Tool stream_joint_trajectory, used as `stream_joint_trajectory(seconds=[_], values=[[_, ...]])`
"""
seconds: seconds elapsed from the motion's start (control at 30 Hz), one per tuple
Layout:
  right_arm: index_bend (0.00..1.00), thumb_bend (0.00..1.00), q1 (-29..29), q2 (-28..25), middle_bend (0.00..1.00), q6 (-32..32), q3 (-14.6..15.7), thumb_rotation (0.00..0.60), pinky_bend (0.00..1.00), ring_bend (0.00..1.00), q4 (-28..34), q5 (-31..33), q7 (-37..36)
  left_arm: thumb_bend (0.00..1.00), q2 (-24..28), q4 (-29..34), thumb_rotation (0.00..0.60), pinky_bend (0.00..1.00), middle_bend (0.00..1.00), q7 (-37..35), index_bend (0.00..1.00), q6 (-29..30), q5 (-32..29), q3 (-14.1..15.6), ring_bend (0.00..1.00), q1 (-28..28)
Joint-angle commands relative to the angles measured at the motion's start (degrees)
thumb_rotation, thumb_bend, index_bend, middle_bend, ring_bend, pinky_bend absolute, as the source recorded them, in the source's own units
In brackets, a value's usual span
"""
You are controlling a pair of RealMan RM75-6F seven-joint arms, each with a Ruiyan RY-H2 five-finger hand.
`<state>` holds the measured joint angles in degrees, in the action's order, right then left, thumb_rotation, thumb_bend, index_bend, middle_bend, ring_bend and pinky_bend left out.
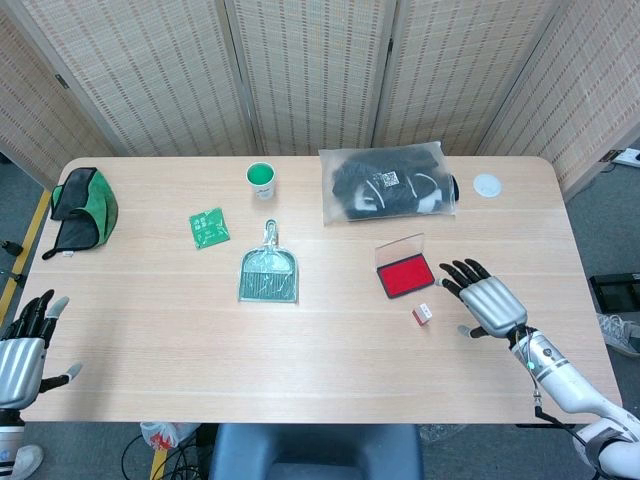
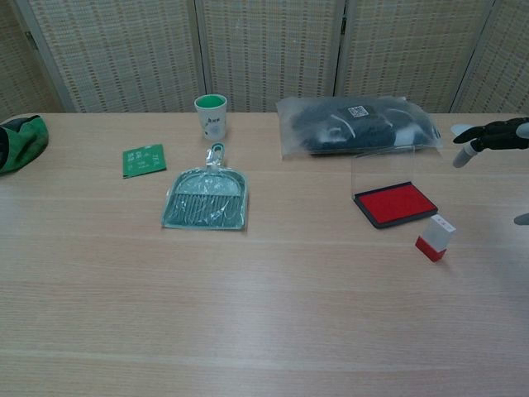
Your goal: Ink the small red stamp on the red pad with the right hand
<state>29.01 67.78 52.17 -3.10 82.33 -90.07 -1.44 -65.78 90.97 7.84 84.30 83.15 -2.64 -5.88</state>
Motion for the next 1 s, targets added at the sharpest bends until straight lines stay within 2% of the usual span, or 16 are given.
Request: stream_joint_trajectory(seconds=[0.03, 0.27, 1.0], values=[[0.21, 0.21, 1.9, 1.2, 0.04, -3.2, 0.3, 0.6, 0.0, 0.03, -1.0, 1.1, -0.3, 0.18, -0.1, 0.0, 0.6, 0.26, 0.0, 0.3, 0.06, -0.3, -0.3, 0.0, 0.0, 0.0], [0.22, 0.21, 3.9, 4.1, 0.04, -6.4, 0.6, 0.6, 0.0, 0.03, -3.5, 3.8, 2.3, 0.18, 0.1, -0.1, 0.6, 0.26, 0.0, -0.1, 0.07, -0.6, -0.4, -0.1, 0.0, -0.1], [0.27, 0.24, 7.3, 10.6, 0.06, -8.8, 1.4, 0.6, 0.0, 0.03, -9.7, 6.5, 3.1, 0.17, 0.9, 0.7, 0.6, 0.26, 0.0, -1.4, 0.06, 0.9, 1.3, 0.3, 0.0, 0.7]])
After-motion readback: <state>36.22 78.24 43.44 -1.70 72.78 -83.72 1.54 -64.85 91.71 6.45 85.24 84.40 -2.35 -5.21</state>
